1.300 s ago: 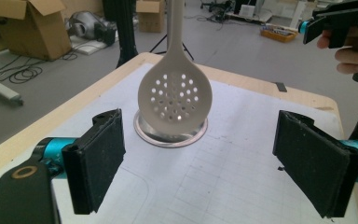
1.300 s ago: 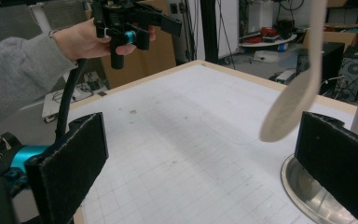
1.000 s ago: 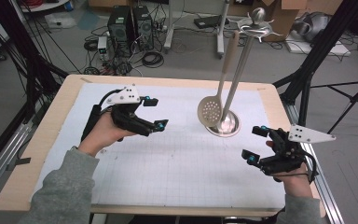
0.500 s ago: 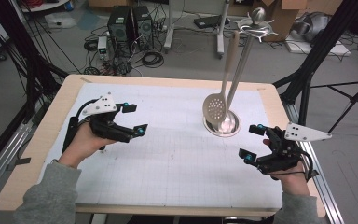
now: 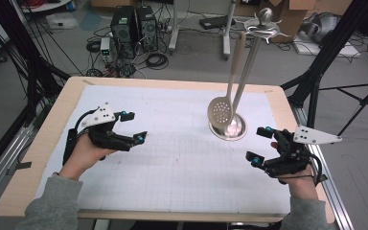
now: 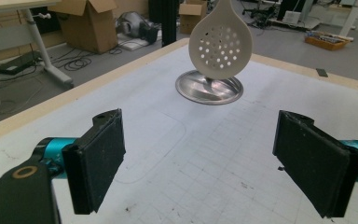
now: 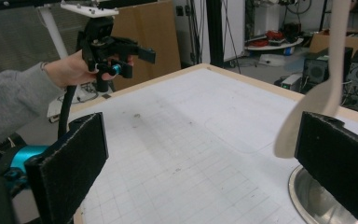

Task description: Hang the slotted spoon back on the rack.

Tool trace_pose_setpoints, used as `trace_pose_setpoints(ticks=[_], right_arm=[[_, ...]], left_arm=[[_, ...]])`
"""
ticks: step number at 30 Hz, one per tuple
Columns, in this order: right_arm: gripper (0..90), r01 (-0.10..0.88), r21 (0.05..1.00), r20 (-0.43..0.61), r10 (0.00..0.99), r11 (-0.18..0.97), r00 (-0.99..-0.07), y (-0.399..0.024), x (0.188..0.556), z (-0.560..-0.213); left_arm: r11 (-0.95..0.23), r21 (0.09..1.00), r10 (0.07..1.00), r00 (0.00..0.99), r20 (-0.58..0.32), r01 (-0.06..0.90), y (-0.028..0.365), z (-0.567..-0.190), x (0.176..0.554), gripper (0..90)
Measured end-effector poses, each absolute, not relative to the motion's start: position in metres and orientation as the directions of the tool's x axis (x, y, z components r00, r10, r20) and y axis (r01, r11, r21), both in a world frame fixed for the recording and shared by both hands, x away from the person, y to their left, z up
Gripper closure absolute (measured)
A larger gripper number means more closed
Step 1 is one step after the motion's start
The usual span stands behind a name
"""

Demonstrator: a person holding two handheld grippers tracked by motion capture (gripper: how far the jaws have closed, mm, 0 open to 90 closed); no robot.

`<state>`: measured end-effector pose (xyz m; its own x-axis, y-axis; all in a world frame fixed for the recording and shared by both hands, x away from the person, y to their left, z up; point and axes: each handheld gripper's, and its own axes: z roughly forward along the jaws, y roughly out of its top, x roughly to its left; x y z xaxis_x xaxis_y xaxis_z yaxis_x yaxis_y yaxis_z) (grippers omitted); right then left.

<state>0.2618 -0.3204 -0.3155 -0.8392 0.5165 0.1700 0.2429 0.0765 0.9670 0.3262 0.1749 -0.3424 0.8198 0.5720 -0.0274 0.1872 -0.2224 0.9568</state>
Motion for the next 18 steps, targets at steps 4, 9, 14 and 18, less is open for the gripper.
trace_pose_setpoints(ticks=[4,9,14,18], right_arm=[[1.4,0.232,0.971,0.164,0.523,0.066,-0.836,-0.325,0.261,-0.314],[1.4,0.237,0.97,0.169,0.537,0.06,-0.827,-0.327,0.261,-0.315],[1.4,0.238,0.969,0.166,0.545,0.065,-0.822,-0.327,0.262,-0.315],[1.4,0.24,0.968,0.167,0.543,0.067,-0.823,-0.325,0.264,-0.316]], left_arm=[[-0.204,0.959,0.606,0.795,-0.033,0.195,0.185,-0.345,0.323,17.0],[-0.18,0.962,0.632,0.773,-0.048,0.206,0.198,-0.351,0.317,16.9],[-0.18,0.962,0.648,0.76,-0.042,0.206,0.21,-0.356,0.311,16.8],[-0.18,0.96,0.658,0.752,-0.044,0.213,0.219,-0.36,0.305,16.8]])
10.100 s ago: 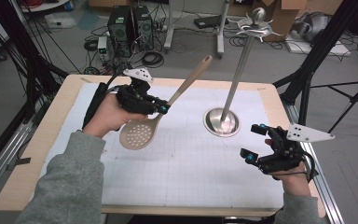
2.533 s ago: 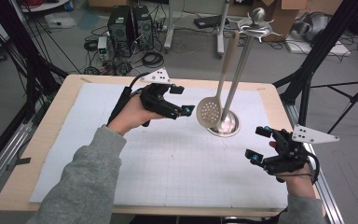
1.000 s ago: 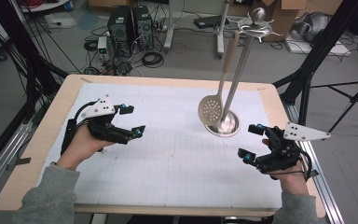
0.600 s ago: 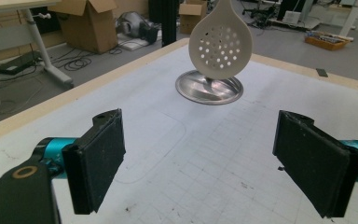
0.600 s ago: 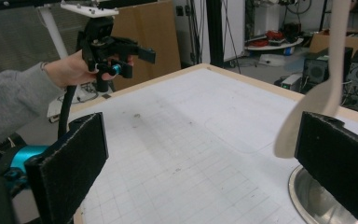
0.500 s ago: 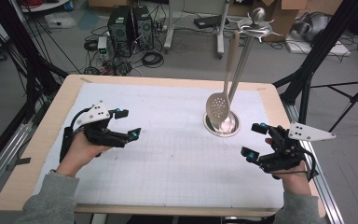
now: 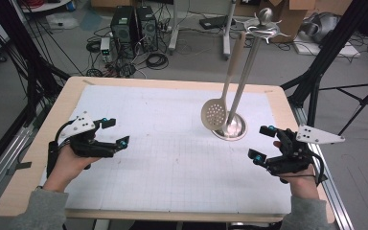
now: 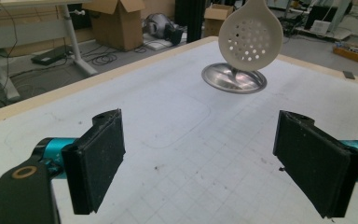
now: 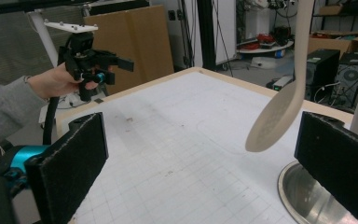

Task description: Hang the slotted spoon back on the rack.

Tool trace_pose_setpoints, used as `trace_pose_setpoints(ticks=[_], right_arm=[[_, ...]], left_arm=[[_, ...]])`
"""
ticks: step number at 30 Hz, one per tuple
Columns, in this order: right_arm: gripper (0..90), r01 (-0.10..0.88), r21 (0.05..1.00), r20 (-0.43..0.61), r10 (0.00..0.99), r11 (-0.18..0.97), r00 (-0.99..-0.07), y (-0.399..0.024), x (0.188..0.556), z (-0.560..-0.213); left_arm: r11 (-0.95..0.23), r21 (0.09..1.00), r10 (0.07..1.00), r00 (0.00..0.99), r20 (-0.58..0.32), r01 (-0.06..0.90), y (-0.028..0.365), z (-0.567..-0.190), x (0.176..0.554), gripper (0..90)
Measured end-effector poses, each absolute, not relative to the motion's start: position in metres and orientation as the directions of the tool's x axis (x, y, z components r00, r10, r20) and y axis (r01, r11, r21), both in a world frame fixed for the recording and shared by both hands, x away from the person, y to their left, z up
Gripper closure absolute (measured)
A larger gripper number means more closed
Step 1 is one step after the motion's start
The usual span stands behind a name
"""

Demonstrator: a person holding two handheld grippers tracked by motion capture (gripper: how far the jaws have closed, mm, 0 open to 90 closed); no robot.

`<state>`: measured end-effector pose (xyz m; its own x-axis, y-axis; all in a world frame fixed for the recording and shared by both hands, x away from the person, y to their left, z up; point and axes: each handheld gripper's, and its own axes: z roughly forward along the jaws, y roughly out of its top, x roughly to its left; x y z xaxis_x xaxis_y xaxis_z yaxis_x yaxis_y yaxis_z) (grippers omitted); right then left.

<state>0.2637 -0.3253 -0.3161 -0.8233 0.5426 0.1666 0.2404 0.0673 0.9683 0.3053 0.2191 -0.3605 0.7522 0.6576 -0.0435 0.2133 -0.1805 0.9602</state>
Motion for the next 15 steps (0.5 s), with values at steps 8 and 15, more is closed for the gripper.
trace_pose_setpoints(ticks=[8,15], right_arm=[[1.4,0.244,0.966,0.152,0.57,0.087,-0.807,-0.324,0.267,-0.319],[1.4,0.236,0.965,0.127,0.589,0.111,-0.798,-0.319,0.269,-0.32]], left_arm=[[-0.158,0.968,0.678,0.734,-0.038,0.196,0.238,-0.36,0.295,16.8],[-0.153,0.97,0.685,0.727,-0.033,0.188,0.247,-0.355,0.288,16.5]])
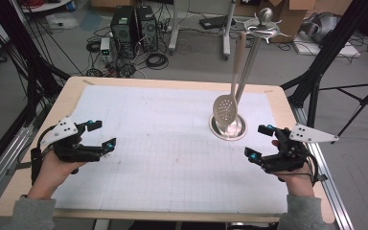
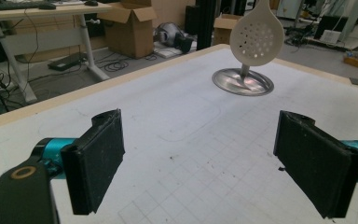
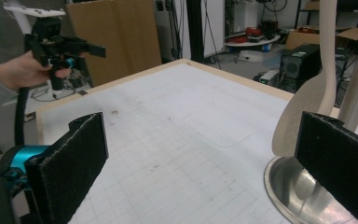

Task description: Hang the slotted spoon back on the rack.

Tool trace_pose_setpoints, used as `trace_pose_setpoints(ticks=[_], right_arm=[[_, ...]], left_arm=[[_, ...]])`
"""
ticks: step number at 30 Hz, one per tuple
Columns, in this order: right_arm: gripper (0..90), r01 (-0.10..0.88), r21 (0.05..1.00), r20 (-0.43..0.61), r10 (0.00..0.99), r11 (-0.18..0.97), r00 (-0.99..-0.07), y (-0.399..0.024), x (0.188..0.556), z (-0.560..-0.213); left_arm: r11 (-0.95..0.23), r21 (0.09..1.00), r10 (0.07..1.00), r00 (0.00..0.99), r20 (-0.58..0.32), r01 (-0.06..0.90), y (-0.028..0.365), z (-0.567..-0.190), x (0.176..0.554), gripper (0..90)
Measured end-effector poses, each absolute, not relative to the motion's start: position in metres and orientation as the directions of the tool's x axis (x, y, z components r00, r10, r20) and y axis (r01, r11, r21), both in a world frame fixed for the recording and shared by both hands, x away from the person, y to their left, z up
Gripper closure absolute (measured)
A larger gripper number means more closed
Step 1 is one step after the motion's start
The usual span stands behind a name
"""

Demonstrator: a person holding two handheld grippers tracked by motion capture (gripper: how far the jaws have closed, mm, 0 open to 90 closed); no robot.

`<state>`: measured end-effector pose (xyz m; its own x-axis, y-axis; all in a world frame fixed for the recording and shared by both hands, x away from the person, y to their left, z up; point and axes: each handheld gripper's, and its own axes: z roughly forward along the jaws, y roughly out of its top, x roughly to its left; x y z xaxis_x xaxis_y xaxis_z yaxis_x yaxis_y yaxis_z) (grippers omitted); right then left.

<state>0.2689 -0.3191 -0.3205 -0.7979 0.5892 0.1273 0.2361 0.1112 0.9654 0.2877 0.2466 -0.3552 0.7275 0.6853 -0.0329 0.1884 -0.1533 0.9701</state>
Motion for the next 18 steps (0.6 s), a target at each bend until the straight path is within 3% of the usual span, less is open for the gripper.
trace_pose_setpoints(ticks=[9,11,18], right_arm=[[1.4,0.215,0.972,0.103,0.648,0.096,-0.755,-0.324,0.267,-0.319],[1.4,0.224,0.965,0.072,0.681,0.137,-0.729,-0.324,0.266,-0.318],[1.4,0.208,0.97,0.065,0.693,0.125,-0.718,-0.33,0.265,-0.317]], left_arm=[[-0.149,0.976,0.707,0.707,-0.008,0.16,0.264,-0.353,0.268,16.1],[-0.111,0.984,0.71,0.704,-0.022,0.143,0.272,-0.351,0.264,16.2],[-0.113,0.983,0.783,0.622,0.001,0.141,0.301,-0.354,0.257,16.2]])
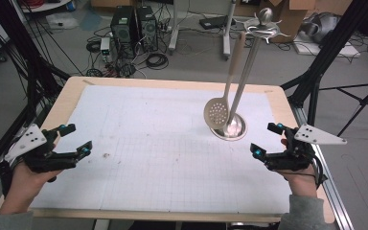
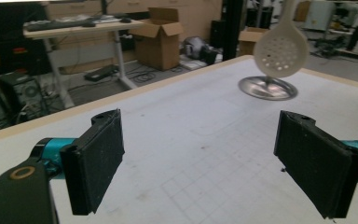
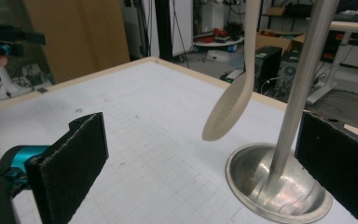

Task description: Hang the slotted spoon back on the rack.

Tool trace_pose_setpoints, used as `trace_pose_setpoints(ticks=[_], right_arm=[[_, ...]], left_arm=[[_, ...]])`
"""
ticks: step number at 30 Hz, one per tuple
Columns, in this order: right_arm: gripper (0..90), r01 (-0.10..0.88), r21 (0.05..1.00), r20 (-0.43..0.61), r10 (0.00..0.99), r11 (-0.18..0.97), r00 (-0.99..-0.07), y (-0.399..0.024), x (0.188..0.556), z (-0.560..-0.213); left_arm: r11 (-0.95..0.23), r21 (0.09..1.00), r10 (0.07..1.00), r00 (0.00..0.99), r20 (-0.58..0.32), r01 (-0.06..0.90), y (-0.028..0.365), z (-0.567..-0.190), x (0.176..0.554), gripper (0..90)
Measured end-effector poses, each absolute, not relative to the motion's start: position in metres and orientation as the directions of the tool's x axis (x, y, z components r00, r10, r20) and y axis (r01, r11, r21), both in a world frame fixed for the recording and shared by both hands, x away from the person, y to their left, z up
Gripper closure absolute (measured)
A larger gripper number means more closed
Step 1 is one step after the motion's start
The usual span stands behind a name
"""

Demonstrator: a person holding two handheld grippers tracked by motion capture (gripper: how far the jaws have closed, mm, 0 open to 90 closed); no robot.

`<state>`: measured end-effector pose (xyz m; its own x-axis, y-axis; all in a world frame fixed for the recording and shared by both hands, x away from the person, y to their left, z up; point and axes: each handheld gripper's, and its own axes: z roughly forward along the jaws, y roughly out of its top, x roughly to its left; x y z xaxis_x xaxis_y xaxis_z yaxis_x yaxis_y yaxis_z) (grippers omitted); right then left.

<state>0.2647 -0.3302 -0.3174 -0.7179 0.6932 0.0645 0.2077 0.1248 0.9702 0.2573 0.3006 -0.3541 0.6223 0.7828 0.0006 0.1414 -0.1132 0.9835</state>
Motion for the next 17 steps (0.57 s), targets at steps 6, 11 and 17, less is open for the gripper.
trace_pose_setpoints(ticks=[6,11,17], right_arm=[[1.4,0.187,0.98,0.082,0.705,0.073,-0.704,-0.341,0.263,-0.319],[1.4,0.176,0.983,0.089,0.716,0.048,-0.692,-0.348,0.262,-0.322],[1.4,0.18,0.983,0.097,0.717,0.041,-0.69,-0.348,0.262,-0.324]], left_arm=[[-0.076,0.982,0.848,0.529,-0.027,0.171,0.322,-0.363,0.259,16.5],[-0.06,0.983,0.858,0.512,-0.037,0.173,0.324,-0.363,0.259,16.5],[-0.078,0.984,0.855,0.518,-0.018,0.163,0.32,-0.363,0.26,16.5]])
